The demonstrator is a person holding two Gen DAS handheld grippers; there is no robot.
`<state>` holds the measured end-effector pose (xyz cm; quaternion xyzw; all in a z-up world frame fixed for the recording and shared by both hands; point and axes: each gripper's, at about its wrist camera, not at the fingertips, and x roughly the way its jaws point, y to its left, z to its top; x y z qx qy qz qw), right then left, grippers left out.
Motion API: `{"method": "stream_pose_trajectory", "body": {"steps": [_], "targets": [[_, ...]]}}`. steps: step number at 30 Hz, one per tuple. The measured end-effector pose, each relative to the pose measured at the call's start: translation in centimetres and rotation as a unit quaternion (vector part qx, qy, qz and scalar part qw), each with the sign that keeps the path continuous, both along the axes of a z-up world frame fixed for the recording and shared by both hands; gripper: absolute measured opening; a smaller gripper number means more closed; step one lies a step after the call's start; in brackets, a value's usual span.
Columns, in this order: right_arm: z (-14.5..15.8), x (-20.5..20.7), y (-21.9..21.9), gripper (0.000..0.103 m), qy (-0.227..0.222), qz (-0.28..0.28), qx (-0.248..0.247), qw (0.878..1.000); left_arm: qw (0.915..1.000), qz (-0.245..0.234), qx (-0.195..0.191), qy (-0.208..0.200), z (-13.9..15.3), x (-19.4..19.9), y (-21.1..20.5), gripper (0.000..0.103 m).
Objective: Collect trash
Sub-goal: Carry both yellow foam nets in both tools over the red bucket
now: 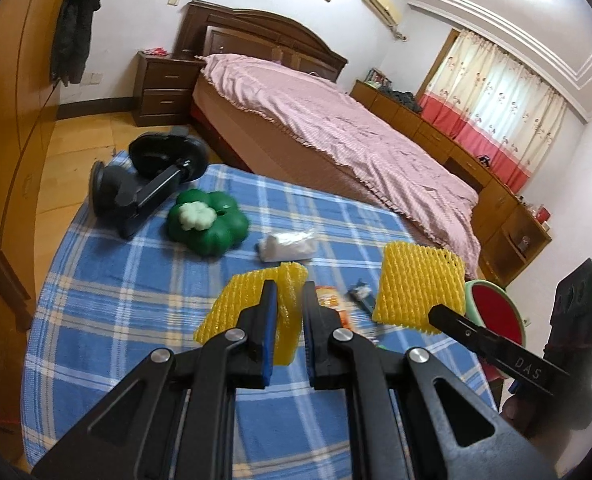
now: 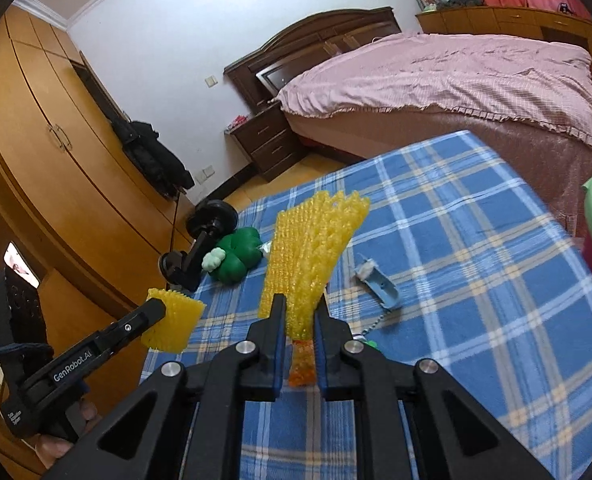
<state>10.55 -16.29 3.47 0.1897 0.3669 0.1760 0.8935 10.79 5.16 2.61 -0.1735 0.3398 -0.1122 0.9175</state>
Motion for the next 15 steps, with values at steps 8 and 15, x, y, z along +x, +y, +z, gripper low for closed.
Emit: {"method": "stream_pose_trajectory", "body": {"steps": [8,15], "targets": [[1.9,-2.8,-3.7,0.014,-0.027,-0.044,0.002,0.999,0.9987,-0.048,-0.002,-0.015,2.3,-0.4,-3.7,0.011],[3.3,-5.3,-7.6,0.014,-0.041,-0.093,0.005,0.995,0.9959,-0.085,0.002,-0.031,4.1,-0.2,-7.6,0.011]]}}
